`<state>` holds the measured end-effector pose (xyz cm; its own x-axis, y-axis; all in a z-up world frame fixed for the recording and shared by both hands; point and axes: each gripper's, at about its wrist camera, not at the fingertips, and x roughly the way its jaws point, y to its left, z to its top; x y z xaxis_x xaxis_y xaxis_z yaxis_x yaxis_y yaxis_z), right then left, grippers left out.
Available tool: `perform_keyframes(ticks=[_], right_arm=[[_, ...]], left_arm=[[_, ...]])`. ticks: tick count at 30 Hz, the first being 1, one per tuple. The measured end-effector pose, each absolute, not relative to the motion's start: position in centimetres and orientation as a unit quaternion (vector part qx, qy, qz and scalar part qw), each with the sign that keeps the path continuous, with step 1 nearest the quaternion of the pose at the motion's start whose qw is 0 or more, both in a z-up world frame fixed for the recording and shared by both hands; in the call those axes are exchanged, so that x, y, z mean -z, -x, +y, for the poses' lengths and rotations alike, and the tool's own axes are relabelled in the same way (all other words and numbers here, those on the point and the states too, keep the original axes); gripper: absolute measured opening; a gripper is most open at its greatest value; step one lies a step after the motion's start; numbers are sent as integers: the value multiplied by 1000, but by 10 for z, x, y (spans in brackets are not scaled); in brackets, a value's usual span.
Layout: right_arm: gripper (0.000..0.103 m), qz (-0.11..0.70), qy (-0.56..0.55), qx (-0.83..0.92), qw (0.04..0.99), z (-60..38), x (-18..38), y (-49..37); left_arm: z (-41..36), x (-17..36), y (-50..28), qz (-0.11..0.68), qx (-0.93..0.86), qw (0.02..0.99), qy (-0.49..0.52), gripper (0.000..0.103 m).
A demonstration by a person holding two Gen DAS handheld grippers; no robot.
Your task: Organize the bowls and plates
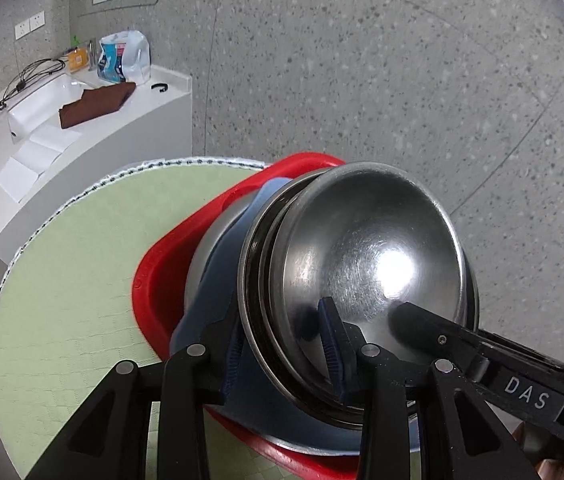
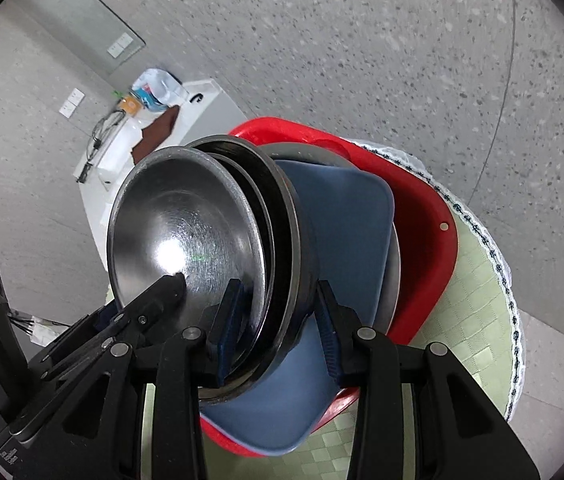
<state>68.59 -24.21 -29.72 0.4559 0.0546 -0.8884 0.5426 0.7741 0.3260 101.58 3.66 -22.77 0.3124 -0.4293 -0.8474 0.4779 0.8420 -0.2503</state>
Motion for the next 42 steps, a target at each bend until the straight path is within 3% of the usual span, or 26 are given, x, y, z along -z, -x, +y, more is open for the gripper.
perform_keyframes(ticks=[7,11,15,18,27,42], right_arm=[[48,495,-276,154,809,-236,298,-691],[56,477,-287,136,820,-237,292,-685],[77,459,-260,126,840,-235,273,-672],[77,449,-242,103,854,-232,257,-656],[86,400,-128,17,908,-208,194,-558],[103,322,-47,-85,942,-146,105,-332]], left_arm=[[39,243,-1022,521,274,808,5,37],[55,231,-1010,495,258,830,20,59],[70,207,-983,459,226,859,24,73],[78,189,-947,428,192,883,25,79],[84,139,-763,328,54,942,44,101],[38,65,-419,240,-47,969,44,102]])
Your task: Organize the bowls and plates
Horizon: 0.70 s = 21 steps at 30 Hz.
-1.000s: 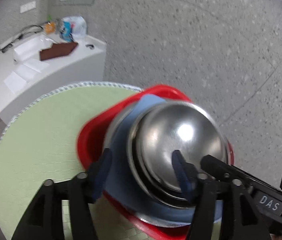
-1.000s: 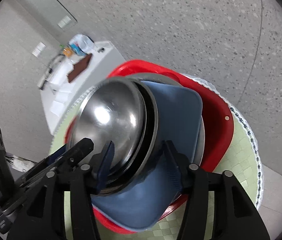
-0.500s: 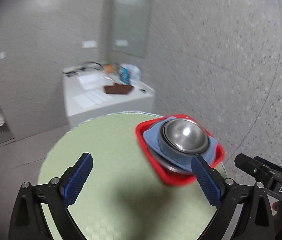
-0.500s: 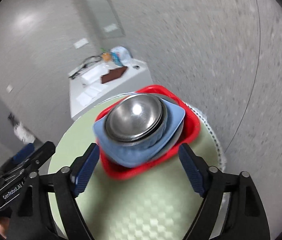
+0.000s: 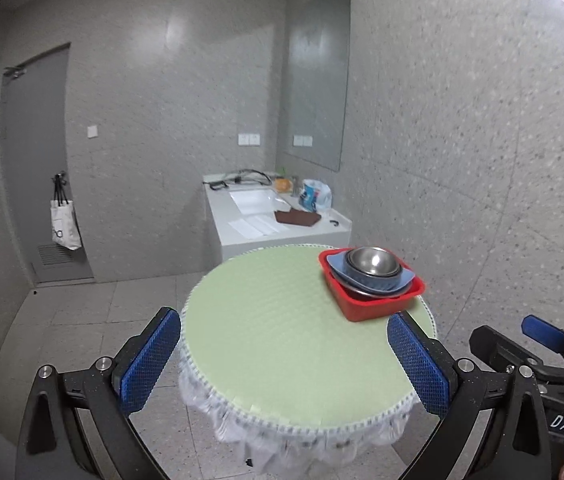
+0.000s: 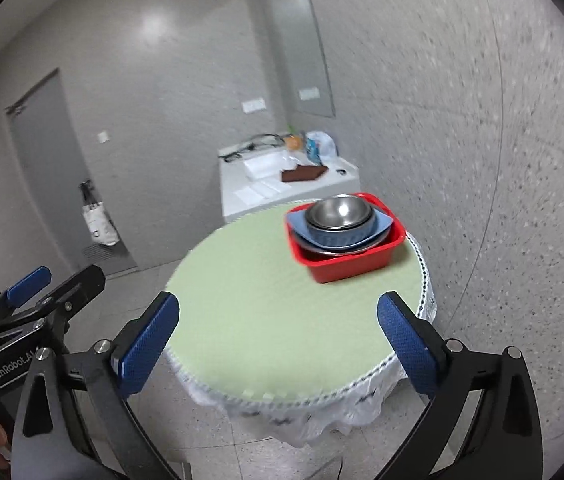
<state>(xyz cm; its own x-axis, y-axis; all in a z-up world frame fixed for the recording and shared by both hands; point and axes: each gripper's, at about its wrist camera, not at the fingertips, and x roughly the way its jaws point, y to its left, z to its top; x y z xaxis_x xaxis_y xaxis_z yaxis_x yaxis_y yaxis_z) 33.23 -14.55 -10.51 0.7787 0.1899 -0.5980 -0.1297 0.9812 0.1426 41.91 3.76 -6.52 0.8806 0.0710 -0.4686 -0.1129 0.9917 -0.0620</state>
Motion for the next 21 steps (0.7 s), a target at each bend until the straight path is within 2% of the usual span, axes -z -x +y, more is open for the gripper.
perform_keyframes(ticks=[12,21], right_arm=[[103,276,-46,-65,958,-109,69,-156],[103,255,-41,-28,966,-111,42,-54]], left_arm=[[35,46,-149,209,-60,976,25,102],[14,25,-10,182,-31,982,24,102]])
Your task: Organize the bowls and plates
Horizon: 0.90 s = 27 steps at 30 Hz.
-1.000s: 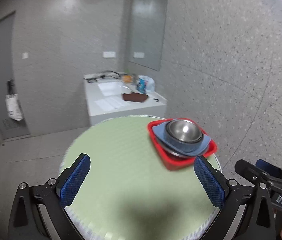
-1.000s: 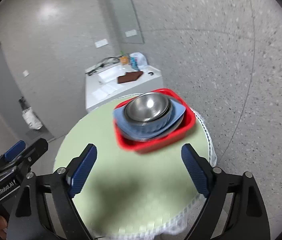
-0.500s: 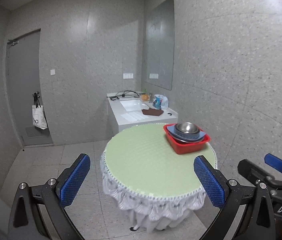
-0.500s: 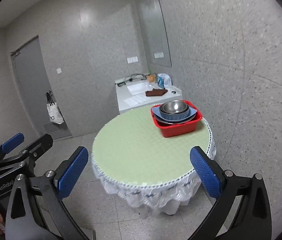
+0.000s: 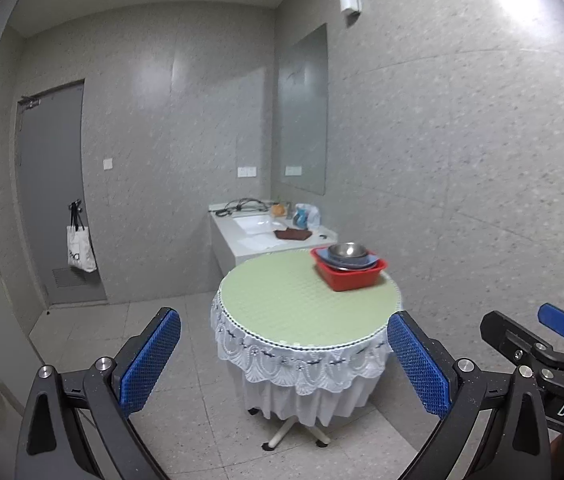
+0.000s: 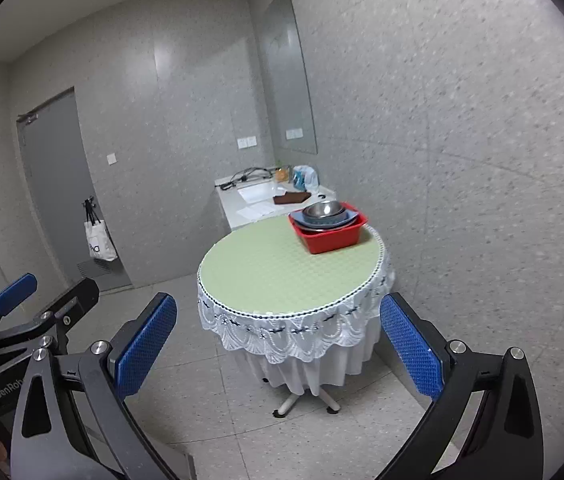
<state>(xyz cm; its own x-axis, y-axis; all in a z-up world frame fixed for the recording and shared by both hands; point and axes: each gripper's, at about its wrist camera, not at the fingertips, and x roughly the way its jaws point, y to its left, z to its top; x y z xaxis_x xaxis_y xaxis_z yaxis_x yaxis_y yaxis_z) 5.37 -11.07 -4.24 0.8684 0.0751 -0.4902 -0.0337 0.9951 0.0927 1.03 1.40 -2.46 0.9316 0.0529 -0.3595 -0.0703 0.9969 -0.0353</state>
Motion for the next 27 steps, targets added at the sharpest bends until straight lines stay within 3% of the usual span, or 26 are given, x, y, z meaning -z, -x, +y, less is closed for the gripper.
perform_keyframes(ticks=[12,27], right_arm=[[103,228,-29,-23,973,-144,13,10],[103,210,-30,-2,977,-171,4,34]], left_arm=[[-18,13,77,158,-9,987,33,102],[-10,-2,54,164,20,986,27,102]])
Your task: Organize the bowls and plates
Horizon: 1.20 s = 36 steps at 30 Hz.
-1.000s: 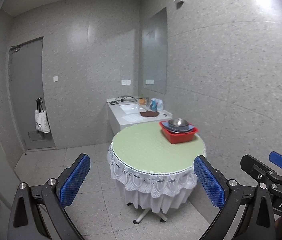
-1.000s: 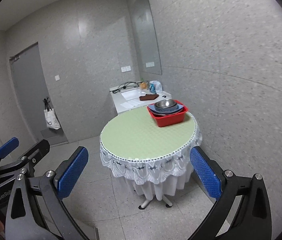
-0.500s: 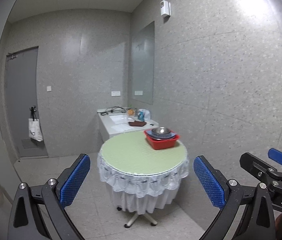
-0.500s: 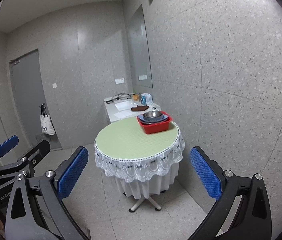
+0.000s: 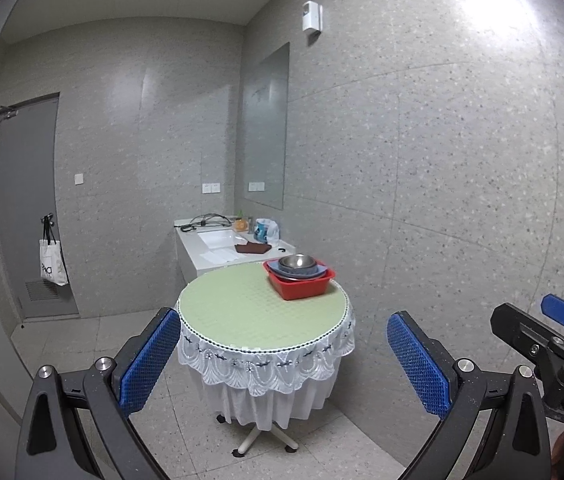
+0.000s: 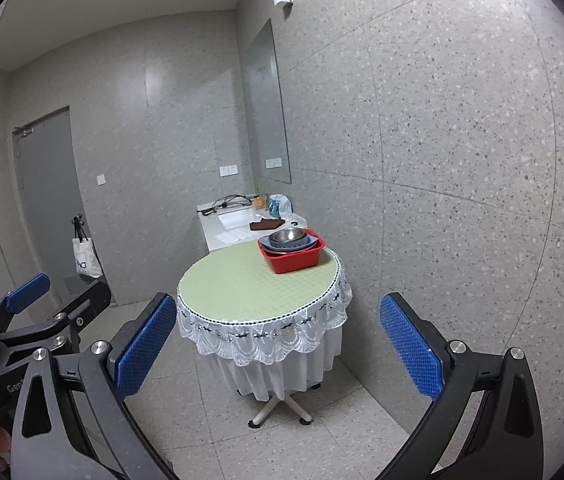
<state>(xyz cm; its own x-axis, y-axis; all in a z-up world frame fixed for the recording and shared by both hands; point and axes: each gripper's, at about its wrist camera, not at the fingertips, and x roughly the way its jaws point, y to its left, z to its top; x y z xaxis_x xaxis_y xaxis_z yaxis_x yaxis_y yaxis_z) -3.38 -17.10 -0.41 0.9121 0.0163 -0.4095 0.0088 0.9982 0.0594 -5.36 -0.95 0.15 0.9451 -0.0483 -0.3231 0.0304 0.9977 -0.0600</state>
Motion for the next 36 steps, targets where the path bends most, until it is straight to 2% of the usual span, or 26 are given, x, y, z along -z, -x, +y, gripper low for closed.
perform_keyframes(ticks=[20,36], right_arm=[[103,218,-34,30,975,-171,20,1],[103,222,-30,30,974,-167,25,-9]], left_arm=[[5,2,-20,174,45,984,15,102],[6,14,-35,176,42,983,12,102]])
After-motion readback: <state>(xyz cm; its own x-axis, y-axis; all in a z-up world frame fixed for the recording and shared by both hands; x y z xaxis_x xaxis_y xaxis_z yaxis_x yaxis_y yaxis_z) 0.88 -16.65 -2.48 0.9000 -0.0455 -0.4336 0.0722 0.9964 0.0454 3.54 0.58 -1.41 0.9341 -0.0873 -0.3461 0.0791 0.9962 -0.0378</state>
